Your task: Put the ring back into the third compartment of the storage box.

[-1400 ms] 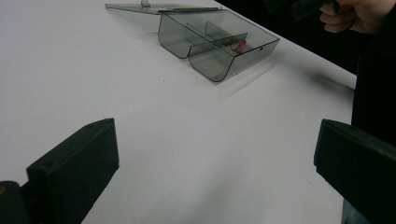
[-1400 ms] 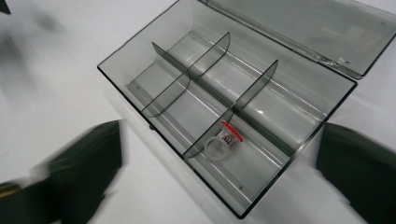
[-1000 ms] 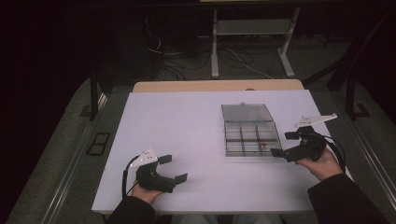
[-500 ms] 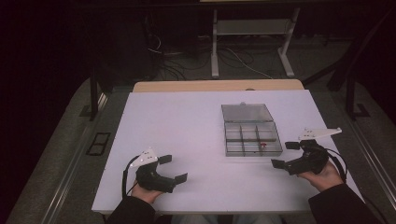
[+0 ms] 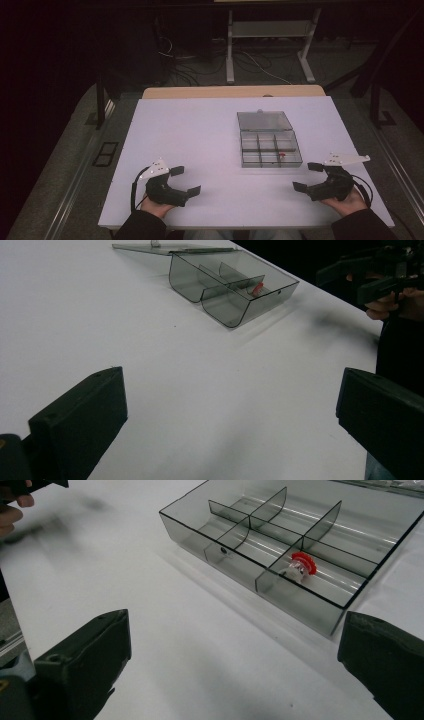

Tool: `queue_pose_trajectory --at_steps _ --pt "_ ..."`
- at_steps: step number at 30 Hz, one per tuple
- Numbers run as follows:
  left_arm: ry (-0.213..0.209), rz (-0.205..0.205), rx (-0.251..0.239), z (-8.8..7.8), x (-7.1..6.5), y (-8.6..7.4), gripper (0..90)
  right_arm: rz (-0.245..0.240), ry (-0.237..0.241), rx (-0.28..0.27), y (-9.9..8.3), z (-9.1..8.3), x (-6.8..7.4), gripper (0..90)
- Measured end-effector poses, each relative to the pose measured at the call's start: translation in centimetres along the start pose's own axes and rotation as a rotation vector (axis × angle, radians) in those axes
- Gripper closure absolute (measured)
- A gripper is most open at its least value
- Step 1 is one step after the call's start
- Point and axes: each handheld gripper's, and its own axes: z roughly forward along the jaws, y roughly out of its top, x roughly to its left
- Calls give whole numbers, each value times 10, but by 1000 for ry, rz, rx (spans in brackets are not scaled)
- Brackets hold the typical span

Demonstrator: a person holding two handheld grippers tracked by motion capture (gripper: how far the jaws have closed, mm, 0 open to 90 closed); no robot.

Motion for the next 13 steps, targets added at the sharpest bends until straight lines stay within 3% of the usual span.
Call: queue_pose_trajectory --at_steps 13 --pt "-4 -2 6 1 0 0 0 -12 -4 -28 -13 0 -2 0"
